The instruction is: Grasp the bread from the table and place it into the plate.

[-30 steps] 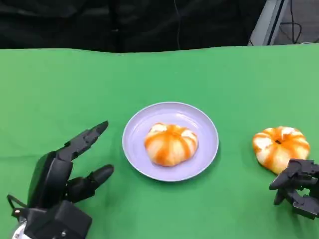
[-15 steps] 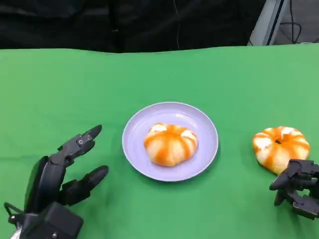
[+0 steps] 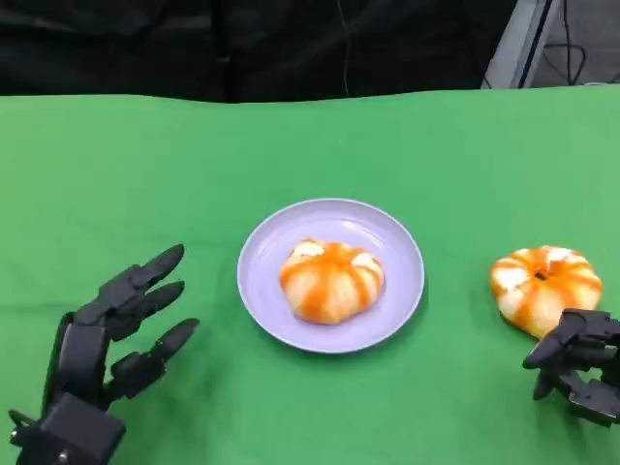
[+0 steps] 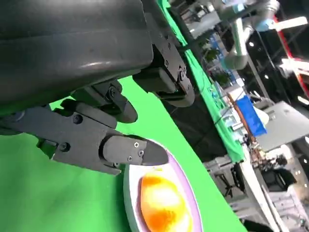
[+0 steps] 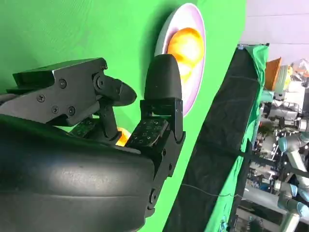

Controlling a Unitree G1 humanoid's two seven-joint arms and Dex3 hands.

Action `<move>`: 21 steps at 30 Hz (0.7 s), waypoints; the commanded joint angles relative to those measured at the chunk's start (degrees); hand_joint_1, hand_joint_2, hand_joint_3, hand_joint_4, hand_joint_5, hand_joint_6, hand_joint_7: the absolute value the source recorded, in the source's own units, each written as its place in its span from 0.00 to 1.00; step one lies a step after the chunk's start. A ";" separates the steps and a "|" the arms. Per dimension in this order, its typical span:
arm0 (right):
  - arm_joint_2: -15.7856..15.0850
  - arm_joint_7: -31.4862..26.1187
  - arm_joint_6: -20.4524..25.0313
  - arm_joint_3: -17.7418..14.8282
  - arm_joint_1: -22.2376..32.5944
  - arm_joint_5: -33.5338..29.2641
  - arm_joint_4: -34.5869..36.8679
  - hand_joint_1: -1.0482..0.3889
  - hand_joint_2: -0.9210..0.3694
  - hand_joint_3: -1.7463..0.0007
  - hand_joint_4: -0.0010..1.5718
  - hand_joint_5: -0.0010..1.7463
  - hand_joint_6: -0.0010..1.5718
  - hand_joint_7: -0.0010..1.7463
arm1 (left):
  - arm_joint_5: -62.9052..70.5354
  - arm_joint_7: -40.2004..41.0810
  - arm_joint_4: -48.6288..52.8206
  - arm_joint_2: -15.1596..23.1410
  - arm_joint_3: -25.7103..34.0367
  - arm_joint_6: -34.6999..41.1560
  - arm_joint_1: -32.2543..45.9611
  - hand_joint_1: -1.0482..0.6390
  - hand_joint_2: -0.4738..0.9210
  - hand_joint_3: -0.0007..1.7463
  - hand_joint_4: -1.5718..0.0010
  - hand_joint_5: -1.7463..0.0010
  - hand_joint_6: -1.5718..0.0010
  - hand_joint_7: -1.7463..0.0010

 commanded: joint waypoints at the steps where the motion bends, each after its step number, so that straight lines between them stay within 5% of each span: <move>1: -1.24 -0.50 -0.12 -0.19 -0.01 -0.13 0.09 0.80 0.06 0.63 0.55 0.82 0.58 0.59 | -2.69 -1.59 1.39 -0.71 2.32 -1.20 -0.02 0.58 1.00 0.17 0.36 0.95 0.46 0.97; 7: -1.18 -0.39 -0.01 -0.31 -0.05 -0.16 0.13 0.80 0.07 0.62 0.55 0.82 0.58 0.59 | -5.15 -4.73 3.00 -1.71 4.15 -2.65 -0.04 0.58 1.00 0.21 0.28 0.90 0.34 0.94; 9: -1.17 -0.34 -0.03 -0.32 -0.10 -0.15 0.24 0.80 0.07 0.62 0.55 0.82 0.58 0.59 | -4.80 -4.81 3.48 -1.83 4.50 -2.84 0.04 0.57 1.00 0.22 0.46 0.46 0.35 0.80; 12: -1.21 -0.25 -0.32 -0.34 -0.17 -0.15 0.34 0.80 0.07 0.62 0.55 0.82 0.58 0.59 | -4.54 -4.80 4.14 -2.09 5.00 -3.08 -0.09 0.57 1.00 0.24 0.57 0.23 0.46 0.58; 21: -1.12 0.05 -0.40 -0.48 -0.35 0.07 0.50 0.81 0.08 0.62 0.55 0.82 0.58 0.59 | -1.89 -2.15 4.85 -2.20 5.82 -2.24 -0.13 0.57 1.00 0.28 0.60 0.10 0.53 0.40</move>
